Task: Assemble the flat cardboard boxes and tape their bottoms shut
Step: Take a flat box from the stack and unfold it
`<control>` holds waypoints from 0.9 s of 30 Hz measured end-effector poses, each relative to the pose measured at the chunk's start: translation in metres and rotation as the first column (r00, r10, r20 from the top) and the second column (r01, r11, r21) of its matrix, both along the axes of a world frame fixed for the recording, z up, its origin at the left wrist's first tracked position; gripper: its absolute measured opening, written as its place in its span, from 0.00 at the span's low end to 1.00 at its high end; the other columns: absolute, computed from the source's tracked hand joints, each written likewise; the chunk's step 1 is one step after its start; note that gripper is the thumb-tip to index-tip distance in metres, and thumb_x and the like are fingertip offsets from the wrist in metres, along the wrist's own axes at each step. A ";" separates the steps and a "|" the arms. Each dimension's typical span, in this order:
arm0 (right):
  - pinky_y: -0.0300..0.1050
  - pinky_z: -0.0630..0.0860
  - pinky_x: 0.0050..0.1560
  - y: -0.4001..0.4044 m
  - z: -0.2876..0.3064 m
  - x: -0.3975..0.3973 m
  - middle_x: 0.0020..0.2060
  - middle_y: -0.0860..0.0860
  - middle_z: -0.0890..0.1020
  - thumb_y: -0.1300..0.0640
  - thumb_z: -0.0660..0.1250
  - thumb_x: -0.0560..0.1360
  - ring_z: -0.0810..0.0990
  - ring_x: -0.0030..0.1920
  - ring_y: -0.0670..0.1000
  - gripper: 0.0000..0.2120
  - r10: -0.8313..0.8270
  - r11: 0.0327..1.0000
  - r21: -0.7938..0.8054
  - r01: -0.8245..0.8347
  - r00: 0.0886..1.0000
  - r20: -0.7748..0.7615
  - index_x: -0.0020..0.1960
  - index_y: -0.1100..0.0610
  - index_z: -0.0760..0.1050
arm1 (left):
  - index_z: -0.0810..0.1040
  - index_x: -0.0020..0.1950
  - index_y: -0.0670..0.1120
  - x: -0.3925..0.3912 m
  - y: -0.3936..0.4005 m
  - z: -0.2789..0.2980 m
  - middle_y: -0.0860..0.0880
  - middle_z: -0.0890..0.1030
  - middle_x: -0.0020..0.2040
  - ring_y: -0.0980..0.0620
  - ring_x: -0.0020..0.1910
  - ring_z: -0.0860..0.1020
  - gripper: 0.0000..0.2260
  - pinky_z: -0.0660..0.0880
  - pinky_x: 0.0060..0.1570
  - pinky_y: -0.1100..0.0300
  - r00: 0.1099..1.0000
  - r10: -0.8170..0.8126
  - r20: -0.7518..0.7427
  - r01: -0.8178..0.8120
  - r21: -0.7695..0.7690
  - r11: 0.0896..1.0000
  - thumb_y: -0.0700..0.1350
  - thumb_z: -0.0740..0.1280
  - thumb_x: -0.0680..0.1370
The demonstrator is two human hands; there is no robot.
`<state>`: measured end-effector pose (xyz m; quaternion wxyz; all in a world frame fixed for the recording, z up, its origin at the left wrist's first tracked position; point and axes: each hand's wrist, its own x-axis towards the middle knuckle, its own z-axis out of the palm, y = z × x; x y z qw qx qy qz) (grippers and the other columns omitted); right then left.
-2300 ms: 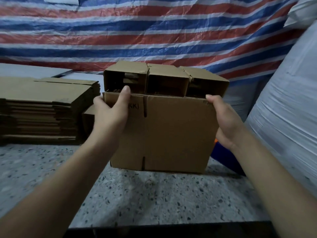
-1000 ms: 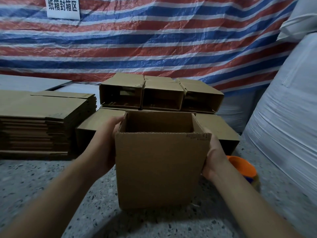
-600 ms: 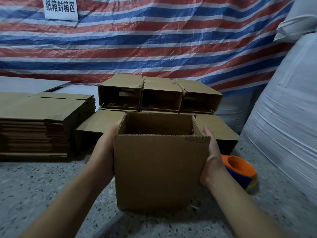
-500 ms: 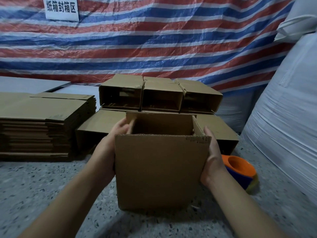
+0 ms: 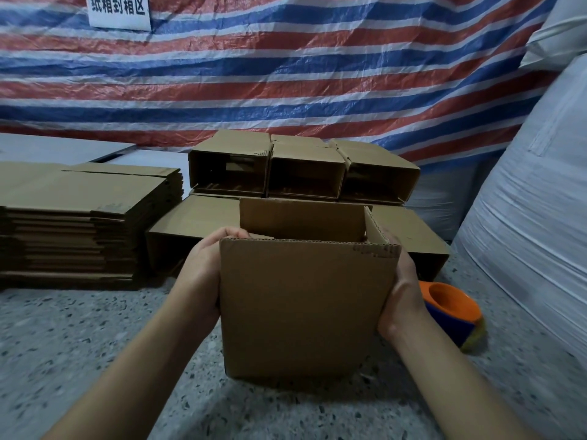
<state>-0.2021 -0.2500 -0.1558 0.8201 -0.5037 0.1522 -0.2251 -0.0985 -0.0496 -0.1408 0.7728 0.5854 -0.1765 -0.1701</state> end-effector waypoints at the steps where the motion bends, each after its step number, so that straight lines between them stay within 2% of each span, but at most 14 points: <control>1: 0.41 0.79 0.30 0.000 0.000 0.000 0.31 0.51 0.85 0.38 0.53 0.82 0.85 0.31 0.49 0.31 0.002 1.000 -0.008 -0.002 1.000 -0.005 0.34 0.50 0.87 | 0.80 0.34 0.48 0.001 0.001 -0.001 0.47 0.79 0.31 0.52 0.27 0.76 0.14 0.71 0.24 0.63 1.000 -0.011 0.020 0.010 0.008 1.000 0.37 0.63 0.77; 3: 0.40 0.78 0.27 -0.001 0.002 0.001 0.29 0.51 0.84 0.39 0.57 0.82 0.83 0.28 0.49 0.28 0.006 1.000 0.005 -0.006 0.998 -0.057 0.36 0.52 0.87 | 0.82 0.35 0.50 0.002 0.003 -0.004 0.47 0.80 0.32 0.51 0.28 0.76 0.07 0.72 0.25 0.62 0.997 -0.046 0.061 0.045 0.011 0.999 0.41 0.68 0.71; 4: 0.40 0.77 0.26 -0.002 0.003 0.002 0.28 0.51 0.83 0.41 0.60 0.81 0.82 0.27 0.50 0.23 -0.001 1.000 0.013 0.003 0.995 -0.103 0.41 0.54 0.86 | 0.82 0.36 0.50 0.001 0.004 -0.005 0.46 0.81 0.33 0.51 0.28 0.77 0.04 0.73 0.25 0.62 0.995 -0.065 0.071 0.065 0.002 0.998 0.44 0.68 0.68; 6: 0.40 0.77 0.25 -0.006 0.004 0.003 0.29 0.52 0.84 0.46 0.63 0.81 0.83 0.27 0.50 0.14 -0.026 0.999 -0.032 0.021 0.985 -0.172 0.51 0.56 0.80 | 0.83 0.37 0.51 0.002 0.006 -0.007 0.46 0.82 0.35 0.51 0.29 0.78 0.04 0.74 0.27 0.61 0.995 -0.072 0.074 0.073 -0.006 0.997 0.47 0.68 0.67; 7: 0.40 0.76 0.24 -0.010 0.002 0.004 0.29 0.51 0.84 0.50 0.62 0.82 0.83 0.27 0.49 0.11 -0.042 0.997 -0.071 0.029 0.981 -0.189 0.51 0.55 0.79 | 0.83 0.37 0.51 0.003 0.004 -0.008 0.46 0.82 0.36 0.51 0.30 0.78 0.04 0.74 0.27 0.61 0.996 -0.056 0.073 0.056 0.005 0.998 0.46 0.68 0.70; 10: 0.38 0.75 0.23 -0.017 0.001 0.006 0.28 0.51 0.84 0.54 0.58 0.83 0.83 0.26 0.47 0.13 -0.053 0.993 -0.117 0.029 0.977 -0.208 0.44 0.55 0.78 | 0.83 0.36 0.51 0.002 -0.002 -0.008 0.46 0.82 0.36 0.51 0.32 0.78 0.15 0.74 0.31 0.60 0.997 0.028 0.075 -0.033 0.059 0.998 0.43 0.62 0.79; 12: 0.38 0.75 0.23 -0.018 0.002 0.008 0.28 0.51 0.84 0.54 0.58 0.83 0.83 0.26 0.47 0.13 -0.047 0.993 -0.119 0.022 0.977 -0.209 0.43 0.54 0.77 | 0.82 0.41 0.49 0.004 0.000 -0.009 0.46 0.83 0.38 0.50 0.36 0.79 0.19 0.75 0.38 0.56 0.994 -0.015 0.107 0.010 0.044 0.999 0.59 0.60 0.80; 14: 0.38 0.76 0.23 -0.019 0.001 0.009 0.29 0.52 0.84 0.54 0.58 0.83 0.83 0.26 0.48 0.13 -0.044 0.994 -0.112 0.022 0.979 -0.199 0.44 0.54 0.78 | 0.79 0.50 0.46 0.006 0.010 -0.010 0.44 0.84 0.45 0.46 0.43 0.81 0.34 0.76 0.46 0.52 0.969 -0.165 0.184 0.159 0.047 0.986 0.76 0.60 0.66; 16: 0.39 0.76 0.24 -0.019 0.000 0.009 0.29 0.52 0.84 0.53 0.58 0.83 0.83 0.27 0.48 0.13 -0.028 0.996 -0.092 0.012 0.983 -0.180 0.46 0.54 0.78 | 0.76 0.57 0.45 0.008 0.017 -0.009 0.42 0.83 0.52 0.42 0.51 0.81 0.48 0.78 0.51 0.50 0.917 -0.290 0.272 0.262 0.136 0.955 0.82 0.63 0.54; 17: 0.39 0.76 0.24 -0.019 0.000 0.009 0.29 0.51 0.84 0.53 0.57 0.83 0.83 0.27 0.48 0.13 -0.018 0.997 -0.083 0.004 0.986 -0.167 0.46 0.54 0.78 | 0.75 0.58 0.44 0.010 0.018 -0.008 0.40 0.82 0.54 0.40 0.53 0.81 0.50 0.79 0.51 0.51 0.902 -0.317 0.293 0.277 0.170 0.946 0.81 0.66 0.51; 18: 0.39 0.76 0.23 -0.021 -0.001 0.011 0.29 0.51 0.84 0.52 0.57 0.84 0.83 0.27 0.48 0.13 -0.009 0.997 -0.080 -0.004 0.988 -0.157 0.46 0.53 0.77 | 0.78 0.56 0.45 0.010 0.017 -0.005 0.38 0.81 0.54 0.38 0.53 0.80 0.48 0.79 0.51 0.53 0.901 -0.323 0.290 0.281 0.179 0.943 0.79 0.71 0.48; 20: 0.39 0.76 0.24 -0.020 -0.001 0.009 0.28 0.50 0.84 0.52 0.58 0.83 0.82 0.26 0.47 0.13 0.013 0.996 -0.084 -0.025 0.991 -0.131 0.45 0.54 0.76 | 0.84 0.46 0.52 0.011 0.014 -0.001 0.38 0.81 0.49 0.38 0.49 0.79 0.32 0.79 0.45 0.57 0.923 -0.271 0.273 0.231 0.173 0.958 0.70 0.76 0.50; 23: 0.41 0.79 0.28 -0.021 -0.003 0.007 0.32 0.52 0.85 0.50 0.61 0.79 0.84 0.31 0.49 0.11 0.071 0.987 -0.142 -0.079 0.996 -0.055 0.48 0.56 0.77 | 0.83 0.50 0.59 0.012 0.016 -0.009 0.50 0.84 0.48 0.47 0.49 0.81 0.19 0.78 0.45 0.57 0.922 -0.209 0.324 0.147 0.206 0.967 0.70 0.68 0.67; 27: 0.45 0.81 0.33 -0.018 -0.002 0.006 0.41 0.56 0.85 0.50 0.61 0.81 0.86 0.38 0.53 0.14 0.104 0.985 -0.134 -0.109 0.994 -0.043 0.52 0.57 0.81 | 0.83 0.49 0.58 0.010 0.010 -0.014 0.54 0.83 0.44 0.56 0.41 0.80 0.11 0.74 0.43 0.57 0.947 -0.086 0.308 0.037 0.163 0.986 0.57 0.64 0.72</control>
